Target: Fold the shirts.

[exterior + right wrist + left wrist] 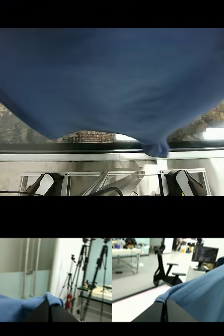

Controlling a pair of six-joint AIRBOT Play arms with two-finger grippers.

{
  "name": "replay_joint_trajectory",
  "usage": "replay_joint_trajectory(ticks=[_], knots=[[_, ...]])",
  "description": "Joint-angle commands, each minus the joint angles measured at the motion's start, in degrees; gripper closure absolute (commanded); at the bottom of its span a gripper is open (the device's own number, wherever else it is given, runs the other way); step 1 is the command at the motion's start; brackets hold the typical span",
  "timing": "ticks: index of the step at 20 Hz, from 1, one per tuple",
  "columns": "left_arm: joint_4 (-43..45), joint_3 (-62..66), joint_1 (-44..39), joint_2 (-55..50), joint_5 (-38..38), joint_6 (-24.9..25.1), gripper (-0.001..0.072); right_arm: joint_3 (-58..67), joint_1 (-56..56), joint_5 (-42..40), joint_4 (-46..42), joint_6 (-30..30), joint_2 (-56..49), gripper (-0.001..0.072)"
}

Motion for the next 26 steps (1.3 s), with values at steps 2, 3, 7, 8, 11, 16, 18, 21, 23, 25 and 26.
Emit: replay_joint_trajectory(ticks=[2,3,7,8,11,16,18,21,23,25,26], knots=[[25.1,-1.8,-20.0,-9.2,4.6,-1.6,0.0693,-4.7,-3.8,5.4,2.1,-3.0,-4.0,0.0690],[28.9,-3.6,-23.9,-11.4,5.9,-1.7,0.0693,-6.9,-3.1,6.6,1.9,-3.0,-5.6,0.0691],[38.5,-8.2,-32.0,-20.7,9.7,-1.8,0.0693,-16.9,15.1,-2.3,-14.3,-3.9,-13.9,0.0691],[41.3,-8.9,-32.1,-22.6,10.4,-2.3,0.0693,-18.5,23.1,-8.3,-22.2,-2.1,-17.5,0.0691],[48.0,-10.5,-30.9,-28.4,11.3,-4.7,0.0693,-18.5,39.6,-24.1,-40.4,7.1,-30.9,0.0691],[49.3,-11.1,-27.6,-37.0,11.2,-5.2,0.0693,-13.3,42.3,-26.8,-38.4,12.4,-49.8,0.0691],[49.2,-11.1,-27.3,-39.3,11.4,-5.0,0.0693,-11.7,42.3,-26.8,-37.7,12.4,-51.2,0.0691],[48.9,-11.0,-27.5,-41.4,11.8,-5.3,0.0631,-10.8,40.9,-26.7,-37.8,12.4,-50.0,0.0394],[48.9,-11.0,-27.3,-41.4,11.1,-6.4,0.0014,-10.8,38.3,-24.4,-37.8,12.7,-48.4,0.0381],[49.6,-9.2,-26.3,-41.4,7.4,-7.8,0.0016,-10.8,33.7,-17.3,-38.0,16.3,-46.1,0.0381],[49.6,-8.4,-25.4,-41.4,4.6,-9.2,0.0017,-10.8,30.6,-12.8,-38.0,17.8,-44.9,0.0392]])
